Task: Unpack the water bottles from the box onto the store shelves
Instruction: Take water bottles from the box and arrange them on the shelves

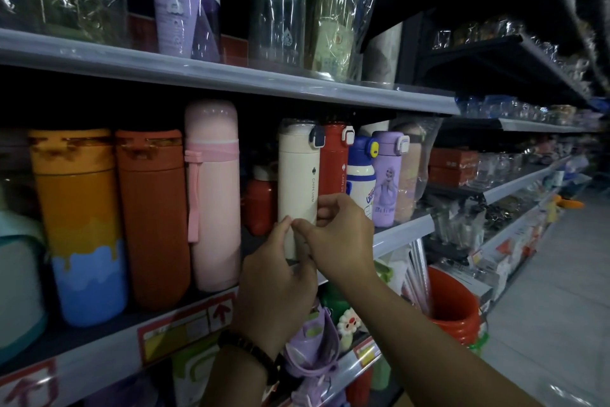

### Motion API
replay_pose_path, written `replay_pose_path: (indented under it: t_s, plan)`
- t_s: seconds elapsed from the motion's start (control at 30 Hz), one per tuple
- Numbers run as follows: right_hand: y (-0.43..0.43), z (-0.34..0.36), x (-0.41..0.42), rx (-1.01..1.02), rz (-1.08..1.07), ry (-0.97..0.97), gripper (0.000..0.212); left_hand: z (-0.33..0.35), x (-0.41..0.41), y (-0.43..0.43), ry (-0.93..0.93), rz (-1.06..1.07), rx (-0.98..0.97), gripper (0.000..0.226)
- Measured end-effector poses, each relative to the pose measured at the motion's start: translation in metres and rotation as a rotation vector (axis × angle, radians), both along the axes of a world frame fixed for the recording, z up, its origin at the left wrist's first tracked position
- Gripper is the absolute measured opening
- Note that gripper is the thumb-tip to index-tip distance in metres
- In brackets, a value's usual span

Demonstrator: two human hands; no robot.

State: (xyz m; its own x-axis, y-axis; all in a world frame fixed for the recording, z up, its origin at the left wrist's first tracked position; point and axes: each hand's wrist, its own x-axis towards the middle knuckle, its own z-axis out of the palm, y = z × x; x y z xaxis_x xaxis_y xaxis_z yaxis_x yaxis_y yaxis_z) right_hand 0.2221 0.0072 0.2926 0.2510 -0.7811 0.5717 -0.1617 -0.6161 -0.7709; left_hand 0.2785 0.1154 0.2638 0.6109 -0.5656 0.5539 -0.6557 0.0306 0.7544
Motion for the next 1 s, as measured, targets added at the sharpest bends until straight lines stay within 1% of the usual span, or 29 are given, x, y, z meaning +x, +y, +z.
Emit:
replay_pose_path:
  t_s: [0.17,0.33,0.4,0.47,0.53,0.57,0.67,0.73,0.87,0.97,1.0]
  plan:
    - [0.002,-0.002,-0.002,0.014,0.017,-0.008,0.038,-0.007,0.003,-0.002,-0.079,-0.003,0.011,0.054]
    - [0.005,-0.001,-0.005,0.034,0.010,-0.030,0.032,-0.007,0.000,0.004,-0.040,0.001,-0.036,0.048]
    - [0.010,0.002,-0.005,0.022,0.029,-0.096,0.024,-0.003,-0.004,0.011,-0.024,0.003,-0.082,0.040]
    - [0.019,0.007,-0.004,-0.017,0.066,-0.169,0.018,0.001,-0.010,0.019,-0.052,0.031,-0.132,0.027]
    - [0.030,0.011,-0.001,-0.041,0.144,-0.212,0.015,0.003,-0.014,0.030,-0.094,0.104,-0.175,0.017]
    - [0.034,0.013,0.002,-0.031,0.200,-0.208,0.014,0.004,-0.017,0.035,-0.122,0.155,-0.175,0.017]
    - [0.044,0.018,0.014,0.116,0.424,-0.135,0.015,0.010,-0.024,0.053,-0.216,0.285,-0.145,0.026]
    - [0.048,0.020,0.020,0.221,0.532,-0.109,0.018,0.013,-0.024,0.062,-0.222,0.325,-0.162,0.032]
    - [0.054,0.021,0.033,0.302,0.612,-0.093,0.037,0.011,-0.018,0.071,-0.201,0.309,-0.171,0.051]
    - [0.056,0.021,0.048,0.466,0.725,-0.140,0.050,0.008,-0.017,0.076,-0.214,0.278,-0.138,0.060]
    - [0.055,0.020,0.054,0.499,0.769,-0.154,0.050,0.008,-0.017,0.078,-0.218,0.279,-0.130,0.062]
